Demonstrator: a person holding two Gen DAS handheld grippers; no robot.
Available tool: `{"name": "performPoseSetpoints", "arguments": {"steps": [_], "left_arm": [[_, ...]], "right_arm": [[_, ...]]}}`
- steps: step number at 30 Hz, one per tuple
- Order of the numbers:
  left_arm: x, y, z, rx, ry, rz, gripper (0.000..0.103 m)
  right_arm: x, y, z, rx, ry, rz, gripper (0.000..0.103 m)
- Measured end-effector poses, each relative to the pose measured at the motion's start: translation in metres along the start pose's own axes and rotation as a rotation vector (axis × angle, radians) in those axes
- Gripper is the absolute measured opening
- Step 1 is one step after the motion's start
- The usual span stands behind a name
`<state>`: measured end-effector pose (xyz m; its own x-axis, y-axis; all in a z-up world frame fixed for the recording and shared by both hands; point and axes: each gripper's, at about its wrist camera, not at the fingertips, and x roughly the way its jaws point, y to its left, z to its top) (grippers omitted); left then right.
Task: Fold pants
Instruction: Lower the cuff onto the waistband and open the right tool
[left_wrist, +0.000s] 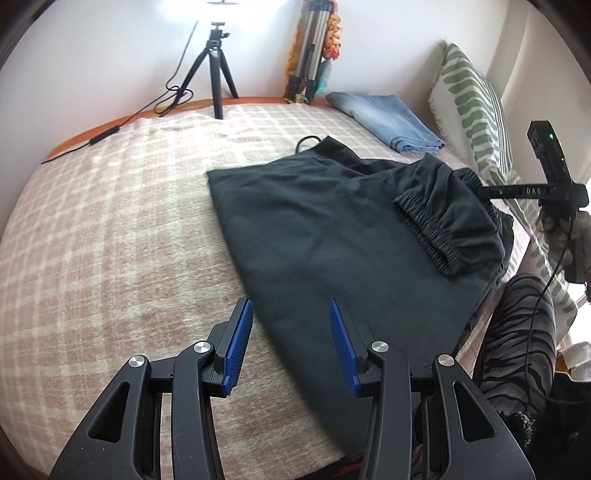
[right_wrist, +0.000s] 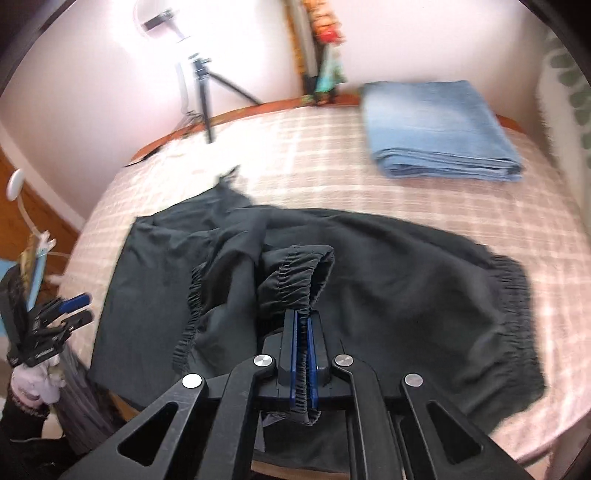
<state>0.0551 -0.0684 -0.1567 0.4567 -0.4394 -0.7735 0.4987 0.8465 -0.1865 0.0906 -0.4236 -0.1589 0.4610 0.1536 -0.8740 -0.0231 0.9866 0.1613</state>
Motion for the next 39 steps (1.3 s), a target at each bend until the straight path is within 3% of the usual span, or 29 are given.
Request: {"name": "performPoseSetpoints", "arguments": {"steps": [14,25,29,31,33,34,36,39], "left_arm": [[0.005,-0.02,0.006,0.043,0.007,-0.036,0.042],[0.008,-0.041,0.01,0.087,0.006,-0.071,0.042],[0.007,-0.043,0.01,0.1,0.005,-0.076,0.042],[0.006,-0.042,0.01,0.099,0.002,-0.075,0.042],[0.004,-0.04,0.01,0.093,-0.003,-0.075,0.042],[0.003,-0.039,0.01,0.09,-0.007,-0.074,0.042],[0.0,-0.038,0.01,0.086,-0.014,-0.077,0.042],[-0.001,-0.038,0.011,0.086,-0.019,-0.076,0.042]], "right_arm": [[0.001,-0.073,-0.002,0.045,0.017,-0.26,0.002],[0.018,-0.091,-0.006,0.042,0.075,-0.349,0.002],[0.016,-0.093,-0.006,0.057,0.073,-0.344,0.002],[0.01,-0.091,-0.005,0.054,0.064,-0.358,0.008],[-0.005,-0.087,-0.005,0.063,0.018,-0.391,0.027],[-0.013,-0.084,-0.005,0.066,-0.006,-0.389,0.03],[-0.027,-0.075,-0.004,0.063,-0.047,-0.337,0.03],[-0.038,-0.047,-0.005,0.015,-0.049,-0.202,0.038]]}}
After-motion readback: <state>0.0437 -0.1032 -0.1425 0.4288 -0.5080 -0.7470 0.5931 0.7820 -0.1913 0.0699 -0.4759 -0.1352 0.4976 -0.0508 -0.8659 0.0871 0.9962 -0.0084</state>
